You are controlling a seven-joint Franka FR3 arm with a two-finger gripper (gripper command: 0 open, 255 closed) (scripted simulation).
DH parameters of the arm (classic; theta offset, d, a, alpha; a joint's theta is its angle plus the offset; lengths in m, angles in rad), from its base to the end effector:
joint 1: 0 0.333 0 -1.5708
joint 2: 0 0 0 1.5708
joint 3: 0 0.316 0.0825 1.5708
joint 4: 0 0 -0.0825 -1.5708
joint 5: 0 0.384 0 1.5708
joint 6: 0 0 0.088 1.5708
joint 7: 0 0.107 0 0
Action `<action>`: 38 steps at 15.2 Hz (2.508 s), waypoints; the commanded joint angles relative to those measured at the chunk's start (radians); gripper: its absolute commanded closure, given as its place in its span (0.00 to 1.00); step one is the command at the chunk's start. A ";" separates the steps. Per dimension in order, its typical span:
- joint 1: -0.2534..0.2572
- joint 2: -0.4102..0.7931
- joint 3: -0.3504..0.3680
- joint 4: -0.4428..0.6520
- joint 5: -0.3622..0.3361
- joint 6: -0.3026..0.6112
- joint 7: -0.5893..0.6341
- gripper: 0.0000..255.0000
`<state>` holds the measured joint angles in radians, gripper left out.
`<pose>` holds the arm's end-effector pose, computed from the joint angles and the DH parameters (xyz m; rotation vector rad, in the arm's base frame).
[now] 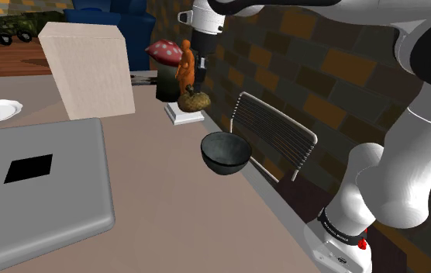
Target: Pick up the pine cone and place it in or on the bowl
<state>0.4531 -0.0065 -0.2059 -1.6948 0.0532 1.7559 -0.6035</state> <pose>0.5482 0.1429 0.5857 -2.8273 -1.2671 -0.1177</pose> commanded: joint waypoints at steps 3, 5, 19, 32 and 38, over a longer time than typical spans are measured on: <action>0.016 -0.152 0.021 -0.135 -0.031 -0.012 0.043 1.00; 0.020 -0.227 0.034 -0.195 -0.044 -0.025 0.064 1.00; 0.023 -0.500 0.085 -0.473 -0.067 -0.017 0.132 1.00; 0.020 -0.506 0.079 -0.653 -0.071 0.156 0.127 1.00; 0.019 -0.500 0.077 -0.703 -0.072 0.213 0.125 1.00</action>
<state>0.4726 -0.5079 -0.1290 -2.3959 -0.0187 1.9641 -0.4783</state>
